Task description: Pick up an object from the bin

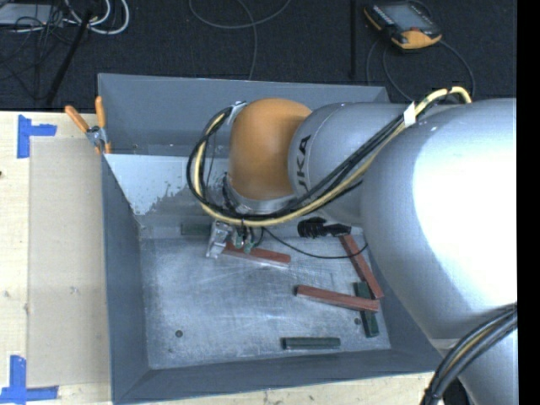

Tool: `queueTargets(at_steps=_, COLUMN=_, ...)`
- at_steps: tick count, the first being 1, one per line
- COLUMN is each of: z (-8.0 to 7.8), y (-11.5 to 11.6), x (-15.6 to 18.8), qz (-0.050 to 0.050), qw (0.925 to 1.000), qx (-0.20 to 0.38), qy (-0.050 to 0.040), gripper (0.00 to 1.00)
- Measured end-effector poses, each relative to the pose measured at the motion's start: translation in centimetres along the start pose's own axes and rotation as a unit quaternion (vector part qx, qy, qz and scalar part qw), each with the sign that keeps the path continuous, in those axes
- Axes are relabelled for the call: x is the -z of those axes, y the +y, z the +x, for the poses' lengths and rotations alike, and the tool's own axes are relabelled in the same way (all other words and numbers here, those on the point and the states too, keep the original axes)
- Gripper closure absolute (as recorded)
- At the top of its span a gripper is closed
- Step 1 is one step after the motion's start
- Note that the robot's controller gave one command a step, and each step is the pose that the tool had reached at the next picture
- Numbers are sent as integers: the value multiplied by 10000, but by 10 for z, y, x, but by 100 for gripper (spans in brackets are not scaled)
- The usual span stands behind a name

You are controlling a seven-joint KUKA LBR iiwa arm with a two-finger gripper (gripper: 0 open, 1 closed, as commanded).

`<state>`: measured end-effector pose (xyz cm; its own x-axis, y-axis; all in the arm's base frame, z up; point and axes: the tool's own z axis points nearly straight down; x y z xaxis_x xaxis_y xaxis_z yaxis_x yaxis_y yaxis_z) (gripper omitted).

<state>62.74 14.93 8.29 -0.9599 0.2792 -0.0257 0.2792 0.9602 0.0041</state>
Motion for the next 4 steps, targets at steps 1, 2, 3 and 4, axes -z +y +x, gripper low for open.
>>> queueTargets(at_steps=1, z=0, y=0, x=0, qz=-2, qw=10000, qx=-4, qy=2, gripper=100)
queueTargets(at_steps=2, z=-1, y=-7, x=176, qz=4, qw=10000, qx=-12, qy=99, gripper=100)
queueTargets(at_steps=3, z=1, y=-7, x=173, qz=20, qw=9999, qx=-13, qy=125, gripper=100)
queueTargets(at_steps=4, z=10, y=-4, x=123, qz=5, qw=9995, qx=288, qy=104, gripper=100)
